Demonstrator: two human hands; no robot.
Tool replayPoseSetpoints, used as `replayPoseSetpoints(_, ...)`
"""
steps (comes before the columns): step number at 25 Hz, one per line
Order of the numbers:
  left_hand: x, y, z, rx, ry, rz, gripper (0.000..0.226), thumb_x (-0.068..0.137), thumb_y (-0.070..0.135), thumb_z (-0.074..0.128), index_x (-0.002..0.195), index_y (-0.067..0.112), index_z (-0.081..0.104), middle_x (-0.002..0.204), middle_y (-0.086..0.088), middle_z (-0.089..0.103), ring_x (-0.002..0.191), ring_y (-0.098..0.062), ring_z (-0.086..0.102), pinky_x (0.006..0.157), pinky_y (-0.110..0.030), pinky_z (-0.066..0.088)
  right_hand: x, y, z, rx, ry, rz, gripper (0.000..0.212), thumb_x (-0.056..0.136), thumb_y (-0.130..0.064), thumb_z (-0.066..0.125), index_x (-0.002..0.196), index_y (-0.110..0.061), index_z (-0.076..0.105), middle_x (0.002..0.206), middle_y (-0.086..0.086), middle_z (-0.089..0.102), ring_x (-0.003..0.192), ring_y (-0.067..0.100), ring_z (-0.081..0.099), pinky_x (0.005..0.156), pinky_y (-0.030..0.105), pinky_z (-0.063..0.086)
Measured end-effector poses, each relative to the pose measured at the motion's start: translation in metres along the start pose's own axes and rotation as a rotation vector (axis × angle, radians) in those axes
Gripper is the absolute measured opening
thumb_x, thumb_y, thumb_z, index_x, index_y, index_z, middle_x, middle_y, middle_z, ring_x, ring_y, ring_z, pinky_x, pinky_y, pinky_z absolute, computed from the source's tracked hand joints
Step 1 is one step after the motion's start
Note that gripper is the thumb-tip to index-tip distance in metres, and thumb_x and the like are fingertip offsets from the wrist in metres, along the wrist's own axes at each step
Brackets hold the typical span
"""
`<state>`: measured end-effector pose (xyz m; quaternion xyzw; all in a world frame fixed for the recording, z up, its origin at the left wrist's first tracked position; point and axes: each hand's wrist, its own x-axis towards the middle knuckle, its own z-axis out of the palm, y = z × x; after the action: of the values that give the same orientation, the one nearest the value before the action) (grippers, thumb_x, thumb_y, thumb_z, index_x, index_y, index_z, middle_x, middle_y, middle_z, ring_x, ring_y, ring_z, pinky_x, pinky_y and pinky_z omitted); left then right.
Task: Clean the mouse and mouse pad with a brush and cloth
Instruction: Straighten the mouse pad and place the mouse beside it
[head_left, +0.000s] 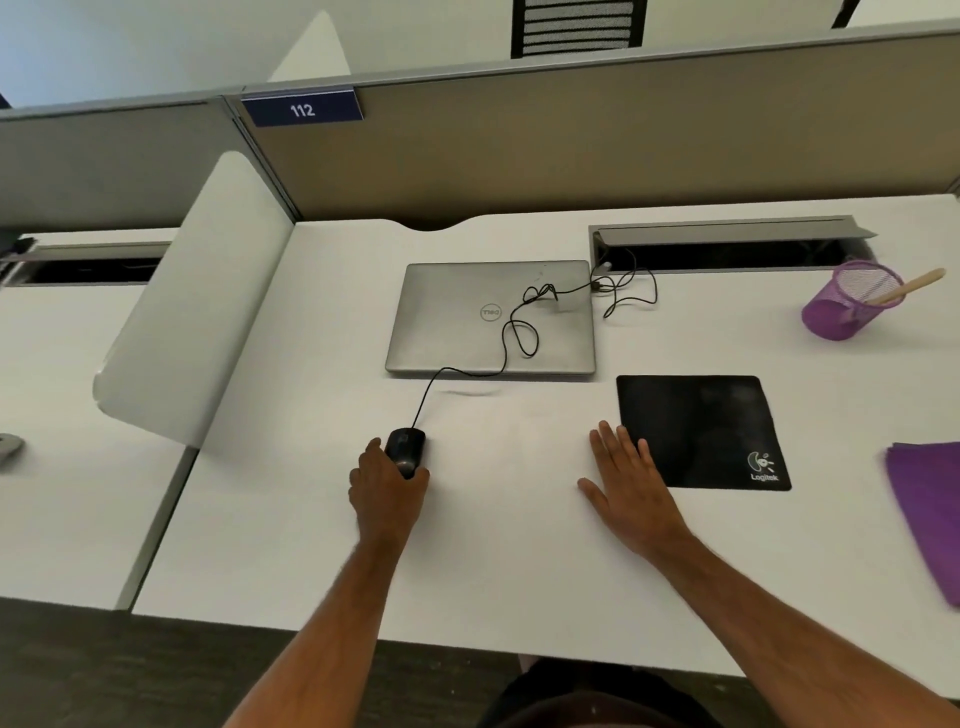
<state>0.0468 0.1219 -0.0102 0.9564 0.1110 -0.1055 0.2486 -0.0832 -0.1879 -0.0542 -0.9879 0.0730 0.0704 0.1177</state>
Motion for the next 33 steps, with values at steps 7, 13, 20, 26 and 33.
replayPoseSetpoints(7,-0.025,0.052,0.023,-0.038,0.042,0.093,0.083,0.078,0.031,0.079,0.149,0.011,0.042,0.138,-0.009,0.056,0.125,-0.036,0.052,0.107,-0.051,0.035,-0.012,0.025,-0.010,0.021,-0.003,0.081,0.075,0.106,-0.048,0.043,0.163,-0.009,0.014,0.172,0.007,0.007,0.160,0.028,0.007,0.128,0.043,0.000)
replayPoseSetpoints(13,-0.054,0.109,0.053,-0.067,0.000,0.193,0.084,0.076,0.036,0.082,0.147,0.012,0.045,0.139,-0.005,0.055,0.126,-0.031,0.051,0.107,-0.048,0.034,-0.024,0.064,-0.024,0.000,-0.013,0.135,0.080,0.101,-0.060,0.015,0.163,-0.009,0.014,0.172,0.009,0.008,0.160,0.029,0.006,0.129,0.046,0.005)
replayPoseSetpoints(20,-0.086,0.171,0.093,-0.084,-0.064,0.294,0.085,0.076,0.047,0.084,0.144,0.015,0.046,0.135,-0.005,0.056,0.124,-0.030,0.055,0.107,-0.048,0.036,-0.041,0.130,-0.038,0.041,0.061,0.213,0.094,0.095,-0.070,-0.004,0.164,-0.009,0.013,0.172,0.008,0.008,0.160,0.028,0.005,0.129,0.045,0.003)
replayPoseSetpoints(26,-0.110,0.217,0.126,-0.039,-0.109,0.347,0.083,0.079,0.057,0.078,0.143,0.017,0.045,0.135,-0.004,0.055,0.125,-0.028,0.054,0.106,-0.048,0.039,-0.054,0.192,-0.047,0.082,0.073,0.298,0.085,0.101,-0.066,0.016,0.164,-0.009,0.010,0.173,0.008,0.006,0.160,0.027,0.002,0.130,0.044,0.001)
replayPoseSetpoints(33,-0.132,0.260,0.166,0.025,-0.149,0.384,0.082,0.084,0.062,0.070,0.146,0.017,0.043,0.132,-0.005,0.053,0.123,-0.027,0.054,0.106,-0.048,0.040,-0.058,0.248,-0.052,0.061,0.119,0.314,0.063,0.109,-0.030,0.042,0.162,-0.006,0.017,0.171,0.011,0.013,0.159,0.031,0.010,0.130,0.045,0.005)
